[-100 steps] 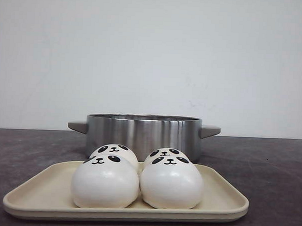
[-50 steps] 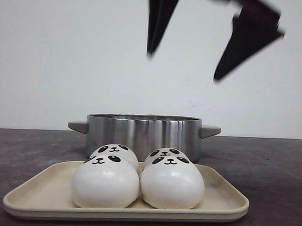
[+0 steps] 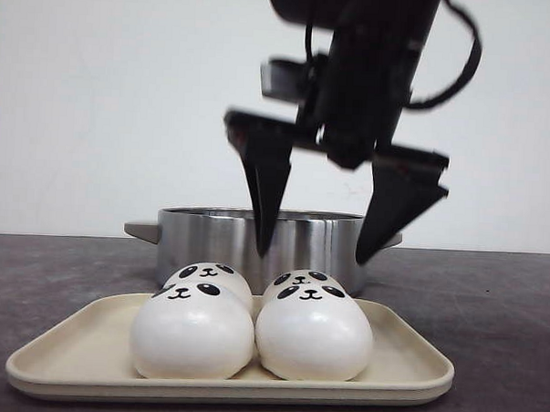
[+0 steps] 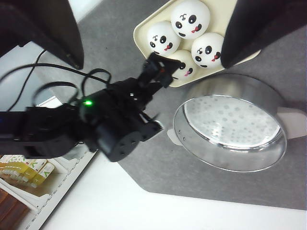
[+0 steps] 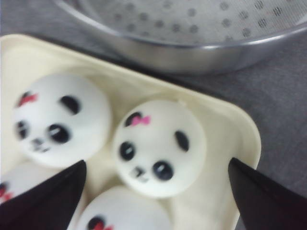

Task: Steam buns
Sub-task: 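Lower the right gripper onto the farther panda bun and close it, then lift the bun with the right gripper into the pot and release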

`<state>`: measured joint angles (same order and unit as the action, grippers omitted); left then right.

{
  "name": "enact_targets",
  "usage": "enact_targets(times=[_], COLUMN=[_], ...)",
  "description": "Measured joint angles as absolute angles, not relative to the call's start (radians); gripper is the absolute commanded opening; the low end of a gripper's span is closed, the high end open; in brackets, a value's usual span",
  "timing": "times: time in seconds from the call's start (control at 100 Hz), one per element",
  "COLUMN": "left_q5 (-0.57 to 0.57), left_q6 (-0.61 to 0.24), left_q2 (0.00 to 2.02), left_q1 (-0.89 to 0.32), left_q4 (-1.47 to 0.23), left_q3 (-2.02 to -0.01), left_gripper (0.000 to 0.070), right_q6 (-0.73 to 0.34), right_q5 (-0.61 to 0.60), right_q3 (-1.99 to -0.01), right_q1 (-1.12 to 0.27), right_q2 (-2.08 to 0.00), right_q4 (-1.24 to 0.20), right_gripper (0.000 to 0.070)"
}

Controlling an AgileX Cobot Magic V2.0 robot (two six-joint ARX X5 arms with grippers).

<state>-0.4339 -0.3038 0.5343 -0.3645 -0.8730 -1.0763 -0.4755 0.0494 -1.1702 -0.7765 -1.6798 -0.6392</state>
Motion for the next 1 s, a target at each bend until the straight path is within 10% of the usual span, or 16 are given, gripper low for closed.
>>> enact_targets(times=[0.33,0.57,1.0], left_q5=[-0.434,-0.434,-0.425], left_q6=[-0.304,-0.304,-0.304], left_q2=[0.534,0.534,0.533], left_q1=[-0.365,-0.365,-0.376], left_q4=[-0.887,-0.887,-0.887], left_q3=[-1.076,-1.076,-1.076], left_gripper=[0.0556,0.0556,0.0556], right_q6=[-0.471,-0.471,-0.468], right_q5=[0.035,0.018,-0.010], right_q3=[-1.175,-1.177,-1.174], right_q1=[-0.718,-0.711,-0.722], right_q2=[-1.761,-1.770,-1.701], right_q4=[-0.624,-0.617,-0.624], right_gripper=[0.0489,0.0000,0.0000])
